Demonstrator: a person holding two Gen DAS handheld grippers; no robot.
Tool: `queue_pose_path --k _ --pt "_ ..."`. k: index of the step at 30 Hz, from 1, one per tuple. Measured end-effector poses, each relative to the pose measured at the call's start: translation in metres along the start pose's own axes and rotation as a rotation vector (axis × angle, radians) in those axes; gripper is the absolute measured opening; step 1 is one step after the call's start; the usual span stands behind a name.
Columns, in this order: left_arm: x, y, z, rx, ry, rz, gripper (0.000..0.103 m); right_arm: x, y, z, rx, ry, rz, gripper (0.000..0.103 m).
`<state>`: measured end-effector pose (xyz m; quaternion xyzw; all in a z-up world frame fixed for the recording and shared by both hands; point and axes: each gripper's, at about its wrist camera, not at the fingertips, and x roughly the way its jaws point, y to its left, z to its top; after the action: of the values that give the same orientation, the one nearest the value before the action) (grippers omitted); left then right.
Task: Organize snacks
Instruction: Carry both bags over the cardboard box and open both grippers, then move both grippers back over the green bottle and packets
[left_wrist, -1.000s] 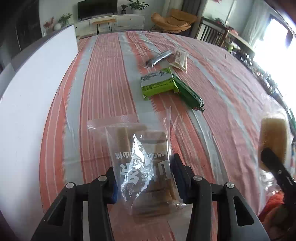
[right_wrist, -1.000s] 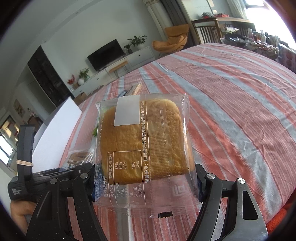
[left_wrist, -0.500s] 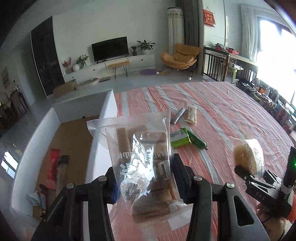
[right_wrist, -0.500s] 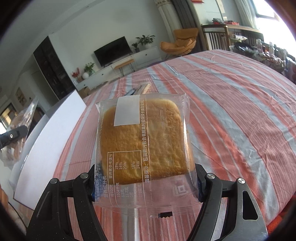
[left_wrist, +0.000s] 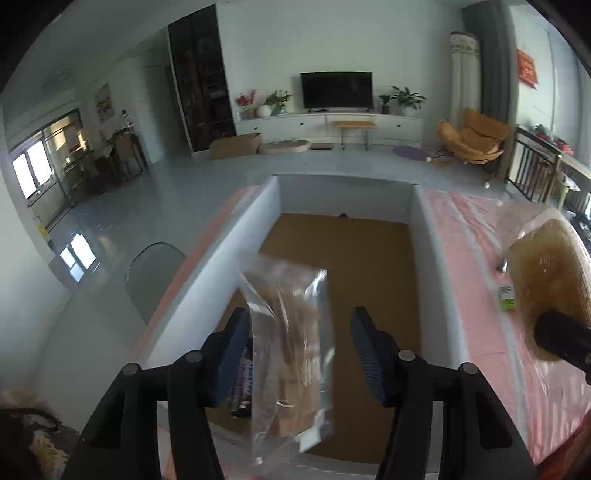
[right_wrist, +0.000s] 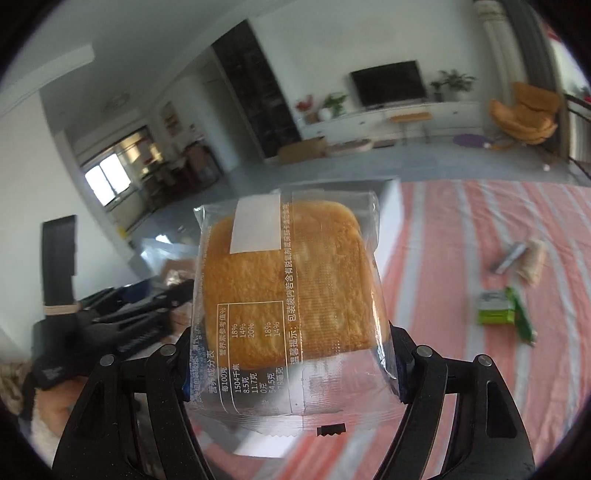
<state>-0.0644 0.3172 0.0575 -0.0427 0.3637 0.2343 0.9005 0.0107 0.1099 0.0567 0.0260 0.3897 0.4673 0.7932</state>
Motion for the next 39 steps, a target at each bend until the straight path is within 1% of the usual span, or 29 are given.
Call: queue_pose_path --k 1,2,3,5,6,8,10,13,14,16,18,21,22,23,24,25,26,27,29,30,33,39 --pt "0.005 0.013 -0.002 -0.018 0.007 0.021 0.070 0.015 0.005 0.005 0.004 0.059 0.038 0.079" --pt "0.008 0.022 -0.003 -0.034 0.011 0.038 0.077 0.025 0.008 0.008 0.013 0.098 0.050 0.080" --pt "0.010 0.029 -0.006 -0.049 0.009 0.047 0.079 0.028 0.009 0.008 0.018 0.112 0.044 0.080" --pt "0.012 0.035 -0.012 -0.076 -0.008 0.043 0.079 0.022 0.003 0.006 0.013 0.087 0.039 0.080" --pt "0.013 0.036 -0.014 -0.085 -0.023 0.032 0.079 0.016 -0.004 0.003 0.012 0.070 0.023 0.080" --pt "0.014 0.030 -0.019 -0.094 -0.057 -0.007 0.080 0.008 -0.023 -0.005 0.016 0.042 -0.048 0.080" --pt "0.014 0.021 -0.024 -0.086 -0.095 -0.089 0.080 0.000 -0.049 -0.019 0.029 0.020 -0.137 0.080" --pt "0.009 -0.006 -0.031 -0.055 -0.165 -0.232 0.081 -0.010 -0.102 -0.057 0.041 0.004 -0.358 0.080" --pt "0.011 -0.018 -0.032 -0.029 -0.162 -0.260 0.083 -0.014 -0.121 -0.073 0.055 0.004 -0.436 0.080" --pt "0.017 -0.044 -0.034 0.041 -0.125 -0.282 0.083 -0.026 -0.156 -0.101 0.093 -0.002 -0.576 0.080" --pt "0.026 -0.066 -0.036 0.097 -0.082 -0.268 0.083 -0.045 -0.189 -0.127 0.145 -0.014 -0.696 0.080" --pt "0.041 -0.091 -0.041 0.126 -0.005 -0.278 0.083 -0.072 -0.222 -0.155 0.206 -0.040 -0.830 0.080" --pt "0.043 -0.100 -0.042 0.135 0.019 -0.275 0.083 -0.080 -0.234 -0.160 0.267 -0.042 -0.851 0.080" --pt "0.045 -0.106 -0.044 0.155 0.032 -0.262 0.083 -0.089 -0.246 -0.159 0.340 -0.058 -0.836 0.080" --pt "0.045 -0.113 -0.045 0.187 0.033 -0.238 0.083 -0.097 -0.253 -0.157 0.385 -0.092 -0.816 0.080" --pt "0.042 -0.121 -0.046 0.211 0.020 -0.223 0.083 -0.102 -0.256 -0.158 0.404 -0.115 -0.822 0.080" --pt "0.039 -0.130 -0.047 0.216 0.009 -0.221 0.083 -0.104 -0.256 -0.157 0.411 -0.118 -0.844 0.080" --pt "0.037 -0.130 -0.048 0.208 0.009 -0.221 0.083 -0.104 -0.254 -0.157 0.417 -0.109 -0.855 0.080" --pt "0.042 -0.136 -0.050 0.193 0.025 -0.229 0.083 -0.099 -0.258 -0.159 0.433 -0.082 -0.848 0.080" --pt "0.044 -0.138 -0.046 0.186 0.033 -0.230 0.083 -0.099 -0.259 -0.162 0.434 -0.068 -0.851 0.080" --pt "0.041 -0.139 -0.042 0.161 0.034 -0.236 0.083 -0.095 -0.260 -0.163 0.419 -0.047 -0.867 0.080" --pt "0.040 -0.151 -0.040 0.184 0.041 -0.253 0.083 -0.099 -0.260 -0.172 0.429 -0.031 -0.889 0.080"
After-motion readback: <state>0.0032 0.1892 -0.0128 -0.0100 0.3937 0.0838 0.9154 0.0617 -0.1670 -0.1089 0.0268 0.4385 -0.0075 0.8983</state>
